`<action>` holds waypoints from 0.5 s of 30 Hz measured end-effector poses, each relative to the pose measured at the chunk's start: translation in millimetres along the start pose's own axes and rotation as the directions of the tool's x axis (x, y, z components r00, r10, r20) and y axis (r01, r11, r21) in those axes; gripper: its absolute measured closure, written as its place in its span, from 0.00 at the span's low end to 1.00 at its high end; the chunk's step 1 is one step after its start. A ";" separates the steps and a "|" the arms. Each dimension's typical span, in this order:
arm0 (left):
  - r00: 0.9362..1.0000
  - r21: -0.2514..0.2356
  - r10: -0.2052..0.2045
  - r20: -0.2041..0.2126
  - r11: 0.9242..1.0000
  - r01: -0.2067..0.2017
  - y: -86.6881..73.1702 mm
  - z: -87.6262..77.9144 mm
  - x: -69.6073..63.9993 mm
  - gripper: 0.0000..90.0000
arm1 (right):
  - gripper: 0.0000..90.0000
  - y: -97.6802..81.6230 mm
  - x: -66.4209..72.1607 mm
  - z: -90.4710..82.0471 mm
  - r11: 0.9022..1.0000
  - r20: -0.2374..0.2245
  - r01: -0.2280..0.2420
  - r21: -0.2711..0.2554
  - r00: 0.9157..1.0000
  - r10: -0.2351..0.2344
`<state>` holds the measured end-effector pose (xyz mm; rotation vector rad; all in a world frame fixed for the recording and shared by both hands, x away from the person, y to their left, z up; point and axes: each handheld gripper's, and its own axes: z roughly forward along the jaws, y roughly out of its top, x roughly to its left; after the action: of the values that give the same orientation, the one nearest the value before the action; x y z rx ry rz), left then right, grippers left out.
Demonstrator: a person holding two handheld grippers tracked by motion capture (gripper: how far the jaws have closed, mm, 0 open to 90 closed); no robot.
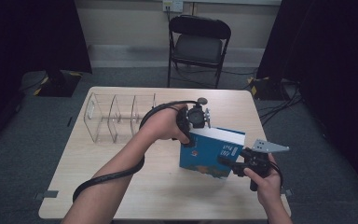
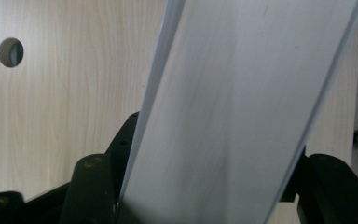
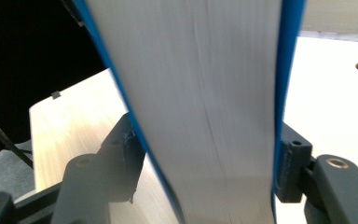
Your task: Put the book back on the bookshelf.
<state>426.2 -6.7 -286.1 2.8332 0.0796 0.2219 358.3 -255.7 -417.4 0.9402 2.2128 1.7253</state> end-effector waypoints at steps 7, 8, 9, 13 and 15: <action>0.996 0.066 -0.083 0.019 0.994 0.082 2.9 -3.5 -5.7 0.61 | 0.35 -13.8 -10.6 -10.4 0.999 0.066 -0.043 -0.001 0.997 0.043; 0.992 0.074 -0.120 0.022 0.990 0.118 4.2 -4.7 -7.9 0.64 | 0.33 -16.0 -12.5 -11.5 0.999 0.078 -0.049 -0.008 0.996 0.049; 0.991 0.064 -0.130 0.011 0.990 0.129 4.9 -4.4 -9.9 0.66 | 0.33 -19.8 -15.7 -14.1 0.997 0.085 -0.075 -0.012 0.994 0.076; 0.983 0.076 -0.185 0.009 0.980 0.183 7.9 -6.4 -13.4 0.69 | 0.32 -33.3 -23.9 -19.9 0.994 0.117 -0.107 -0.016 0.987 0.109; 0.974 0.072 -0.225 0.041 0.972 0.222 4.8 -8.6 -13.9 0.69 | 0.31 -41.2 -26.9 -22.5 0.993 0.148 -0.117 0.003 0.982 0.115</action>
<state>411.3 -9.8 -278.6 2.8635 0.4001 0.1012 352.9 -294.6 -454.7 1.1809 2.1150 1.6331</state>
